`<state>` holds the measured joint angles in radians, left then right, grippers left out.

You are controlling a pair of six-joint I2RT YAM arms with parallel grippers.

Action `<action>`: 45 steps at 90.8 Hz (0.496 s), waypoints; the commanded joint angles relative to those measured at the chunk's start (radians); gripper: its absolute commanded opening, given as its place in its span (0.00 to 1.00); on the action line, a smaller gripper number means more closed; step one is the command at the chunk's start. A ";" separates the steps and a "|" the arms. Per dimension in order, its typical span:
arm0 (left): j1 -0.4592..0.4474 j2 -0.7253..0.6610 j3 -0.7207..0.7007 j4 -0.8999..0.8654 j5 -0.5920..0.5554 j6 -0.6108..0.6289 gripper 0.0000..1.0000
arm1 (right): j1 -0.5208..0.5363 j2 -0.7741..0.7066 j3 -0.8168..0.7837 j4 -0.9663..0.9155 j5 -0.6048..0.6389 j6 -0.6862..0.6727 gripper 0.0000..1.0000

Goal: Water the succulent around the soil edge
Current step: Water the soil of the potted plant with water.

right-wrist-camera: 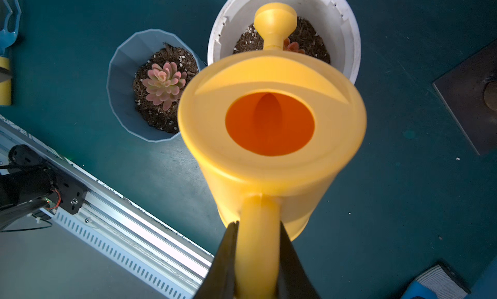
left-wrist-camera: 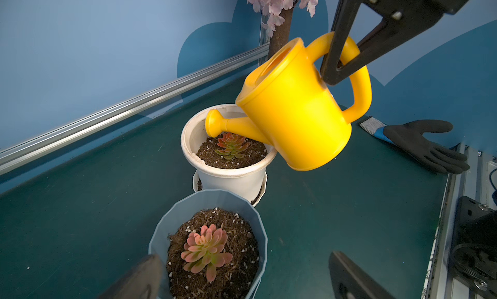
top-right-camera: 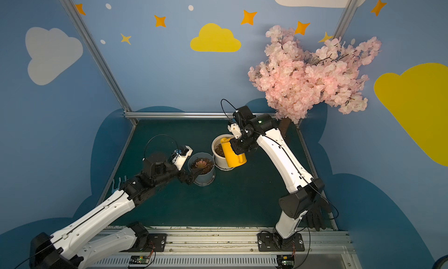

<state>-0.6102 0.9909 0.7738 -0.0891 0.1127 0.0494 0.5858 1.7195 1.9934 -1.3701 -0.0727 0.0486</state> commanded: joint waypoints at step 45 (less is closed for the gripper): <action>-0.003 -0.003 -0.011 0.014 0.003 0.011 1.00 | 0.042 -0.050 -0.023 -0.009 -0.021 -0.022 0.00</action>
<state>-0.6102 0.9905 0.7738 -0.0891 0.1123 0.0494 0.6197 1.7157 1.9789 -1.3708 -0.0822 0.0422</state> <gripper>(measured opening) 0.998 0.190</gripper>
